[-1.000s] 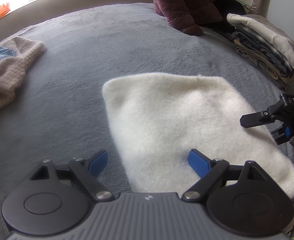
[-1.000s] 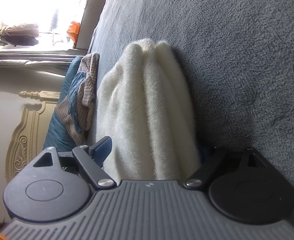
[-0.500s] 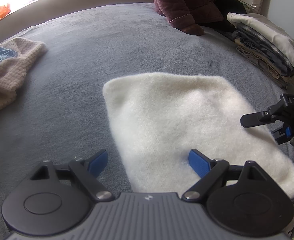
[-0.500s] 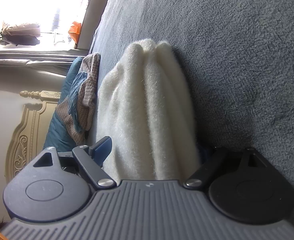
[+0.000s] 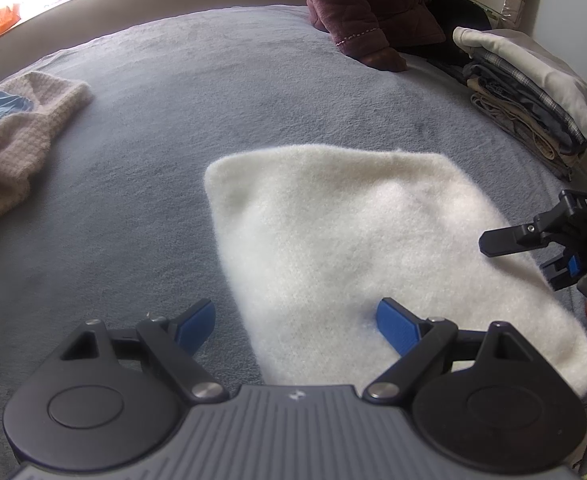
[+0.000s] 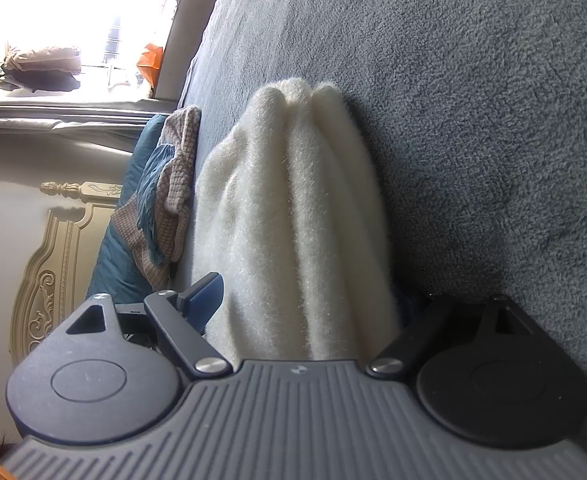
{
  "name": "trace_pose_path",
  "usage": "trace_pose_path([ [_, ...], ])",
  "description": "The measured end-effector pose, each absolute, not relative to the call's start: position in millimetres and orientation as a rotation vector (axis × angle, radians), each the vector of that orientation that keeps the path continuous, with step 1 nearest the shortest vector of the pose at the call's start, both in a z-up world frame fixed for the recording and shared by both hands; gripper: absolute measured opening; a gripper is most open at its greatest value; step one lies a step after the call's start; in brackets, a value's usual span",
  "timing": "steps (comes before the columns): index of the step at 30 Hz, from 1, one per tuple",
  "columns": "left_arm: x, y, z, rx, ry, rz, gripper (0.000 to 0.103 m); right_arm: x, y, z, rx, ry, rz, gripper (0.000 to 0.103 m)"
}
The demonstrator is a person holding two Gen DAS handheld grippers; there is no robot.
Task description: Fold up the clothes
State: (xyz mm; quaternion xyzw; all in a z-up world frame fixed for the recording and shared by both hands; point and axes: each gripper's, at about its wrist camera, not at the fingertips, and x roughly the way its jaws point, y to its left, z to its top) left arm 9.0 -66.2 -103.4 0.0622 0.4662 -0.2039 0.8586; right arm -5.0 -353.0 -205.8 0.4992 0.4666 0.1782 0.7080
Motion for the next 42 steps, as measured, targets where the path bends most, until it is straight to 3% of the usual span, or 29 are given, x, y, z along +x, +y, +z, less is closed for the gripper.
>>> trace_pose_path([
  [8,27.7,-29.2,-103.4,-0.001,0.967,-0.35,0.089,-5.7,-352.1,-205.3,1.108,1.033,0.392,0.084],
  [16,50.5,16.1,-130.4,-0.357,1.118,-0.406,0.089,-4.5,-351.1,-205.3,1.108,1.033,0.395,0.084],
  [29,48.8,7.4,-162.0,-0.526,1.205,-0.585,0.092,-3.6,-349.8,-206.1,1.107,1.028,0.395,0.085],
  [42,63.6,-24.6,-178.8,-0.555,1.17,-0.686,0.093,-1.5,-352.7,-206.3,1.125,1.034,0.394,0.089],
])
